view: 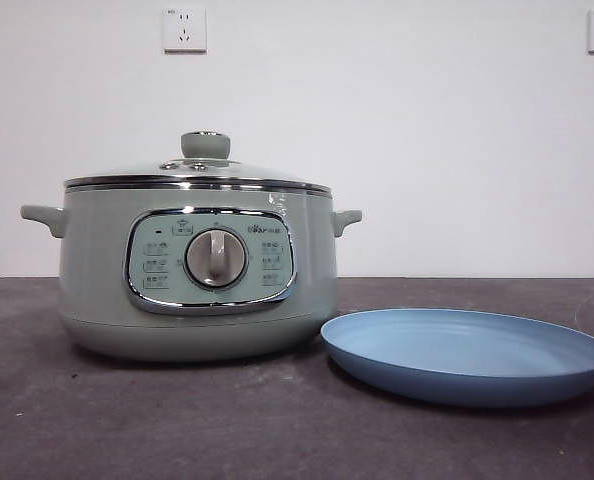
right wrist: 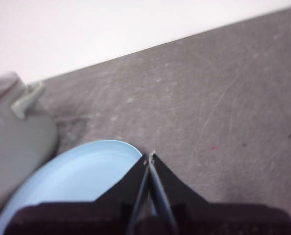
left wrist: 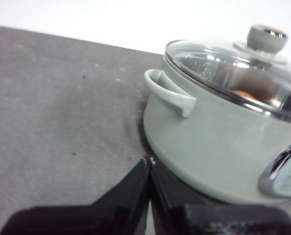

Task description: Take the potato out from the steamer,put the potato on the plate,close the lid

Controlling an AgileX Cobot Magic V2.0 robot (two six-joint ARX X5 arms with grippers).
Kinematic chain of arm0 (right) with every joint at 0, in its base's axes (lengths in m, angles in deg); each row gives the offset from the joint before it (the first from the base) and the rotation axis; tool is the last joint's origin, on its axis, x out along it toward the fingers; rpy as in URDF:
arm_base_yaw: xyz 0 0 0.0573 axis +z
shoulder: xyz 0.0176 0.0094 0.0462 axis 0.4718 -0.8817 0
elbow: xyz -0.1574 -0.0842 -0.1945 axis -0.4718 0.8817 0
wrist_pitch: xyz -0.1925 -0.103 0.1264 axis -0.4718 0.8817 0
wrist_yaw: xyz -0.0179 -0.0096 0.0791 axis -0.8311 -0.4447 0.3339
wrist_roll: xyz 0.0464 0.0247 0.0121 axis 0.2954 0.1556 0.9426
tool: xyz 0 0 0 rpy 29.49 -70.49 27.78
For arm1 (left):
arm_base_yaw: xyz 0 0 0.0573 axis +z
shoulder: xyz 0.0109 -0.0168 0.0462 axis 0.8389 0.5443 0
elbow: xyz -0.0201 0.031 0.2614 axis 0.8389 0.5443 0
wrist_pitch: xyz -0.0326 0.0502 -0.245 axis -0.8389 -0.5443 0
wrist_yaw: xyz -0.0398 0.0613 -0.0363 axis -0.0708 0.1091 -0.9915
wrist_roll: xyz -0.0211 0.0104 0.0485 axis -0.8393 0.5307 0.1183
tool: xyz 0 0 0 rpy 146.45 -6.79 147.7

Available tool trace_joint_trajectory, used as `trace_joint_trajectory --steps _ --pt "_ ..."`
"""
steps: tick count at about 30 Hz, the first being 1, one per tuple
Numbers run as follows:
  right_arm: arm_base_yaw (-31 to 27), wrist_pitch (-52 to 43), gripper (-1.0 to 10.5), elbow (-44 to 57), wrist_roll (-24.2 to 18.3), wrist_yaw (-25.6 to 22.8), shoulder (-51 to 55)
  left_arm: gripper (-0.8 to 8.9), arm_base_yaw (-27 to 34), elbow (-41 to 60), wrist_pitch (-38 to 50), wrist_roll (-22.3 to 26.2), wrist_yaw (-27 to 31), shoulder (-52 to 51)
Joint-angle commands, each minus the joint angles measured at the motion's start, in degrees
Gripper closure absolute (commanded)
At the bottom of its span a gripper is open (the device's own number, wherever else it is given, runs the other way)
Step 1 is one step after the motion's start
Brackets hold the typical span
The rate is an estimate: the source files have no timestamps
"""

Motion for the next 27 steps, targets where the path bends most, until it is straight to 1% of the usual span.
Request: trace_joint_trajectory --steps 1,4,8,10,12,15,18,19,22,25,27 --pt "-0.1 0.5 9.5 0.5 7.3 0.3 0.2 8.18 0.2 0.9 0.4 -7.8 -1.7 -0.2" --pt "-0.1 0.5 9.6 0.4 8.2 2.7 0.2 8.2 0.2 0.7 0.3 -10.2 -2.5 -0.2" --pt "-0.1 0.6 9.6 -0.5 12.5 5.0 0.1 8.22 0.2 -0.4 0.4 -13.8 -4.2 -0.2" --pt "-0.1 0.6 9.6 -1.5 13.5 6.3 0.1 8.21 0.2 -1.7 0.1 -14.3 -4.9 -0.2" --pt "-0.1 0.7 9.6 -3.0 15.0 7.8 0.1 8.21 0.2 -3.7 -0.4 -14.7 -6.8 -0.2" --pt "-0.1 1.4 9.6 -5.8 15.4 9.4 -0.6 8.21 0.2 -7.7 -1.5 -14.7 -8.3 0.3" --pt "-0.1 3.6 9.6 -9.7 15.3 10.9 -2.2 8.21 0.2 -12.0 -3.6 -14.2 -8.5 1.7" --pt "-0.1 4.3 9.6 -11.1 15.2 11.6 -2.9 8.21 0.2 -13.3 -4.2 -13.9 -8.7 2.4" --pt "-0.1 7.1 9.6 -16.3 12.9 14.3 -5.6 8.21 0.2 -17.4 -6.5 -12.5 -10.9 4.9" --pt "-0.1 10.7 9.6 -22.2 8.8 18.4 -9.4 8.22 0.2 -21.7 -9.6 -9.4 -14.6 8.0" --pt "-0.1 14.3 9.6 -26.8 5.3 21.4 -12.7 8.21 0.2 -25.0 -12.7 -6.1 -17.0 10.8"
